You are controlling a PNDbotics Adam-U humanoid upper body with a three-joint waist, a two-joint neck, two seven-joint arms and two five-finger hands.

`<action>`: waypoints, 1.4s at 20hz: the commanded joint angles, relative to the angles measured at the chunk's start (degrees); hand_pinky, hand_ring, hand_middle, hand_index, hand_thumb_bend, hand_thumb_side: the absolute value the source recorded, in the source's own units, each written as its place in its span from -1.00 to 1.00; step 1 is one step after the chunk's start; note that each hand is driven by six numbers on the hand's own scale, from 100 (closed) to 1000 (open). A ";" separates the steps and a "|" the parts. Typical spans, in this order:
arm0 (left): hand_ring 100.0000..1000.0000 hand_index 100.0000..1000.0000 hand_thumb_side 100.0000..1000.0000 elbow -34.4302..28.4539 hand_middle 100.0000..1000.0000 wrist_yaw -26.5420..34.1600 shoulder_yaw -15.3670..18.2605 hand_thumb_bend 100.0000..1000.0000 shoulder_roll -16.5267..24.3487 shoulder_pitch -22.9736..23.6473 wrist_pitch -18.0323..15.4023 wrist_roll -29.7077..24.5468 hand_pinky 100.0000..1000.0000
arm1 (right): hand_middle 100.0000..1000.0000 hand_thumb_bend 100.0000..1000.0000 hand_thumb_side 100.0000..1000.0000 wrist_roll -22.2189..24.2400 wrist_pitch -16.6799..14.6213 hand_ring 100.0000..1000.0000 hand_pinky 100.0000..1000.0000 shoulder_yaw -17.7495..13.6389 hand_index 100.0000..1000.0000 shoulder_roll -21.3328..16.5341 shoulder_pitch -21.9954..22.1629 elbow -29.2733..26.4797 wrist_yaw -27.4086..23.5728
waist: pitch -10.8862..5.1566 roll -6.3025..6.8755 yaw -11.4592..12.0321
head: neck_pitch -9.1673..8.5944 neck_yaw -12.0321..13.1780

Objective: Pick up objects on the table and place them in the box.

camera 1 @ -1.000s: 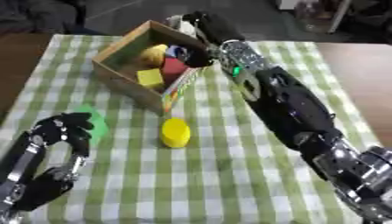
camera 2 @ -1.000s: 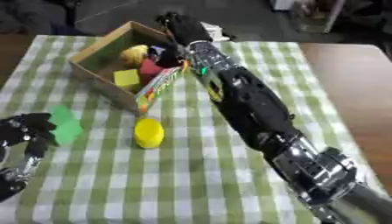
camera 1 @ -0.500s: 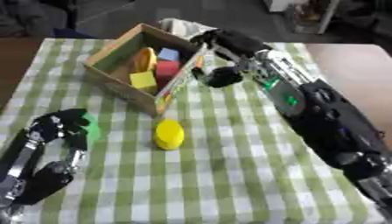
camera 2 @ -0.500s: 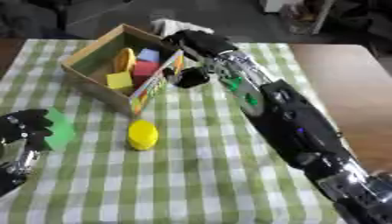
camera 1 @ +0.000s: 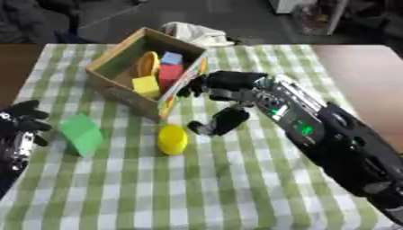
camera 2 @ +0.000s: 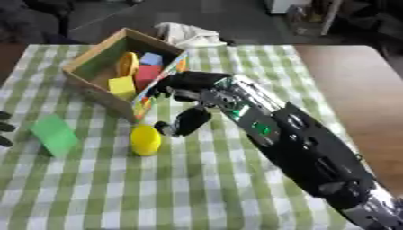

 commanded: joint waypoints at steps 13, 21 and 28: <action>0.12 0.63 0.43 -0.19 0.16 0.14 0.81 -1.00 -0.37 -0.02 1.18 0.79 -0.13 | 0.70 -0.46 -0.13 -4.84 -7.96 0.69 0.68 1.74 0.87 7.98 -0.26 14.67 16.37 | -0.62 0.50 0.36 | 0.26 -0.81; 0.12 0.63 0.43 -0.15 0.15 0.22 0.76 -1.00 -0.50 -0.05 1.16 0.64 -0.13 | -0.27 -0.74 -0.88 -17.53 -2.38 0.21 0.46 -0.92 -0.14 6.81 -1.75 14.37 14.14 | -0.85 0.49 0.50 | 0.26 -0.93; 0.11 0.62 0.42 -0.08 0.14 0.45 0.76 -1.00 -0.56 -0.04 1.20 0.91 -0.13 | -0.30 -0.83 -0.90 -13.93 4.29 0.17 0.45 -4.41 -0.16 -0.72 -6.44 6.25 0.98 | -1.25 0.24 1.14 | 0.26 -0.79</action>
